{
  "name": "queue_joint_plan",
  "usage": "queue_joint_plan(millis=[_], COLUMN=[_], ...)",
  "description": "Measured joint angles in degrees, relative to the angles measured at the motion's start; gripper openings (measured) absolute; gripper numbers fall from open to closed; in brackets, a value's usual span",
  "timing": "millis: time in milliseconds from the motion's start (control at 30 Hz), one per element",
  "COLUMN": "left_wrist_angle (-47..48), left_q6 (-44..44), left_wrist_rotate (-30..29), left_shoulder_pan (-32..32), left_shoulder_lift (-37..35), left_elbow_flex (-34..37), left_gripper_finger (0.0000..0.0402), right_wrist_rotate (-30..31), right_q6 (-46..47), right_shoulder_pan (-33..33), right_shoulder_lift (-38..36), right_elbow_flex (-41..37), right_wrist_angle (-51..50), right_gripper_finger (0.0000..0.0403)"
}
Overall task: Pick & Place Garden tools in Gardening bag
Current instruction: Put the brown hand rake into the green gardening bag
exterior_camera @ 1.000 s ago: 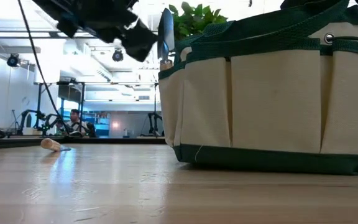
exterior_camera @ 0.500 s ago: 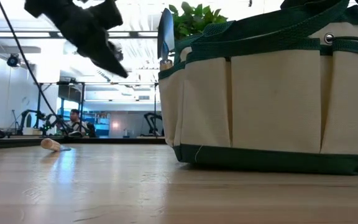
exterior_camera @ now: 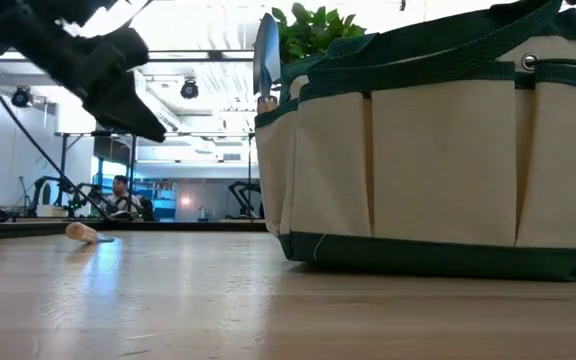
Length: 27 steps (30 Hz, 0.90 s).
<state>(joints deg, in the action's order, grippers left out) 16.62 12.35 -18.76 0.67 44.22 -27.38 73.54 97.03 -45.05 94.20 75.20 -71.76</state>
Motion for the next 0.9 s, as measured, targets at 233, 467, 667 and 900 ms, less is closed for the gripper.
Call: queue_joint_plan(millis=[233, 467, 667, 900], left_wrist_angle=[0.0, 0.8, 1.4, 1.4], left_q6=[7.6, 10.6, 10.1, 7.2], left_wrist_rotate=[-0.2, -3.6, -3.7, -3.4], left_shoulder_pan=[0.0, 0.1, 0.1, 0.1], left_shoulder_lift=[-7.8, -11.3, -11.6, -11.6], left_elbow_flex=[4.2, 7.9, 8.3, 8.3], left_gripper_finger=[0.0231, 0.0231, 0.0231, 0.0231], right_wrist_rotate=[0.2, 0.2, -0.4, -6.1], right_q6=[-1.3, -4.5, -10.4, -12.4], right_shoulder_pan=[2.1, 3.6, 3.9, 3.8], right_shoulder_lift=[-3.6, -7.7, -11.2, -13.8], right_elbow_flex=[0.0, 0.0, 0.0, 0.0], right_wrist_angle=[0.1, 0.1, 0.1, -0.1], right_gripper_finger=[0.0008, 0.0008, 0.0008, 0.0008])
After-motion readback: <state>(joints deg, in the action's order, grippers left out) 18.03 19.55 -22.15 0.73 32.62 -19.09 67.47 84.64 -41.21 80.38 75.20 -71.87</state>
